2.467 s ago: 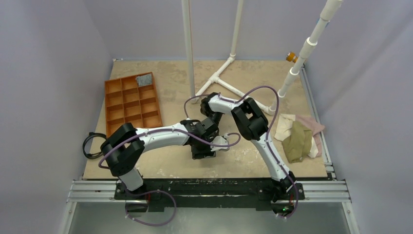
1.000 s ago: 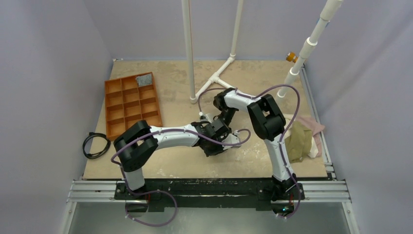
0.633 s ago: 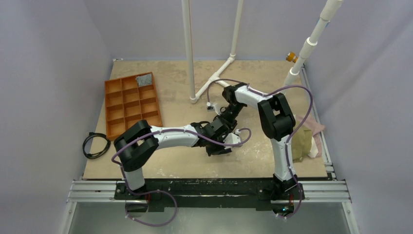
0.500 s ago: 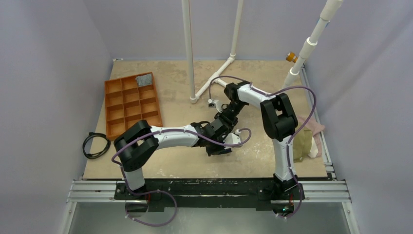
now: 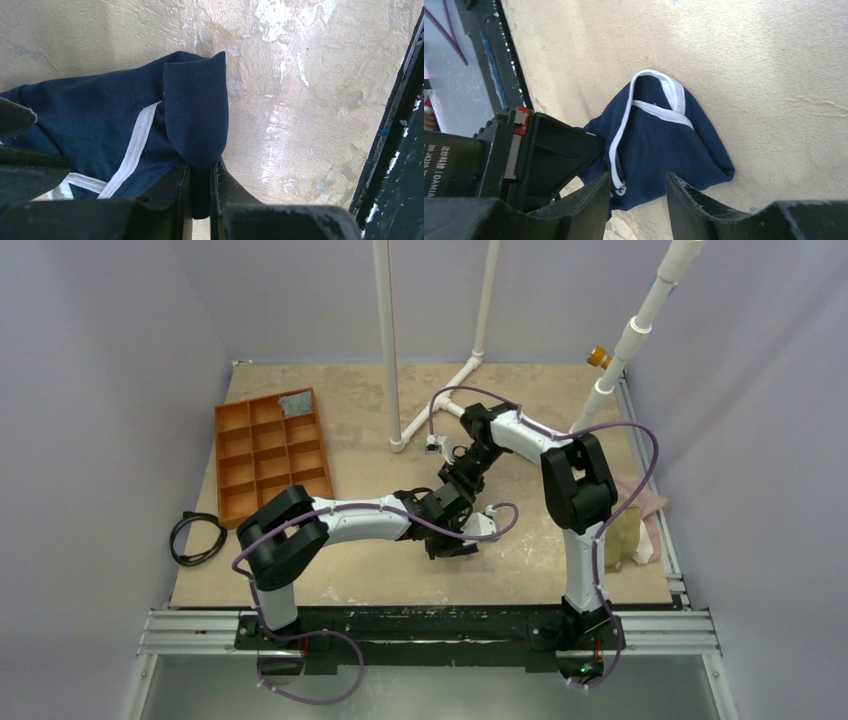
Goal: Roll the underwear
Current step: Roll the underwear to the center of the board.
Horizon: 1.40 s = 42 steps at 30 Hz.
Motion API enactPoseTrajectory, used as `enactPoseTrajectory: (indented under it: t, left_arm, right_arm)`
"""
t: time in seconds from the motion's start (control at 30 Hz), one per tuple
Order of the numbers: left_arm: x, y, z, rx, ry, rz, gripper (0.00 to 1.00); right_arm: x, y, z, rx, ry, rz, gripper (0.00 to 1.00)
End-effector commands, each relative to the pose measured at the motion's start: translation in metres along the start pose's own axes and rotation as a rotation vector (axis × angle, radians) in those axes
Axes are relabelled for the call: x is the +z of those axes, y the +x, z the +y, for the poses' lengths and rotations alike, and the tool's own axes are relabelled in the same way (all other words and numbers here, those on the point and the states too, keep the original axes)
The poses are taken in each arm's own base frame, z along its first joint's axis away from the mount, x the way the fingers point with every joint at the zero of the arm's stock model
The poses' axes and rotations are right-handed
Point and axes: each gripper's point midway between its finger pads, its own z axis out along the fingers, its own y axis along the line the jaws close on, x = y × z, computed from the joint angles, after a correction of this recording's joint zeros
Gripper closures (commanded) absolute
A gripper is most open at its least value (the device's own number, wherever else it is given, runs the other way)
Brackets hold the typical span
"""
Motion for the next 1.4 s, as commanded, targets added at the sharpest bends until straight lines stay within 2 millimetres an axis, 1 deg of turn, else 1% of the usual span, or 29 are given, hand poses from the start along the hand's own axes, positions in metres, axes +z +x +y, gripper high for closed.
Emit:
enactPoseTrajectory:
  t: [0.0, 0.23, 0.33, 0.43, 0.53, 0.7, 0.97, 1.1, 1.23, 1.37]
  left_arm:
    - [0.023, 0.056, -0.018, -0.018, 0.071, 0.178, 1.0]
    - [0.022, 0.056, -0.017, -0.022, 0.065, 0.183, 1.0]
    - [0.021, 0.055, -0.017, -0.032, 0.064, 0.185, 1.0]
    - [0.019, 0.055, -0.018, -0.048, 0.065, 0.192, 1.0]
    - [0.014, 0.054, -0.02, -0.066, 0.071, 0.199, 1.0]
    - [0.009, 0.054, -0.026, -0.096, 0.096, 0.222, 1.0]
    - [0.001, 0.05, -0.032, -0.098, 0.137, 0.231, 1.0]
    - [-0.001, 0.049, -0.035, -0.105, 0.152, 0.234, 1.0]
    - [-0.001, 0.049, -0.037, -0.109, 0.166, 0.238, 1.0]
    - [0.002, 0.05, -0.043, -0.12, 0.213, 0.241, 1.0]
  right_arm:
    - [-0.004, -0.009, 0.018, -0.046, -0.075, -0.048, 0.56]
    - [0.025, 0.018, 0.001, 0.021, -0.099, 0.009, 0.59]
    - [0.036, 0.029, -0.012, 0.047, -0.053, 0.034, 0.61]
    - [0.039, 0.036, -0.024, 0.072, -0.001, 0.049, 0.63]
    - [0.037, 0.041, -0.035, 0.092, 0.06, 0.052, 0.64]
    - [0.024, 0.046, -0.05, 0.14, 0.156, 0.031, 0.64]
    - [0.008, 0.042, -0.071, 0.167, 0.282, 0.008, 0.64]
    - [0.001, 0.044, -0.081, 0.189, 0.332, 0.006, 0.64]
    - [-0.003, 0.045, -0.084, 0.197, 0.346, -0.002, 0.63]
    - [-0.005, 0.041, -0.082, 0.188, 0.334, -0.013, 0.62]
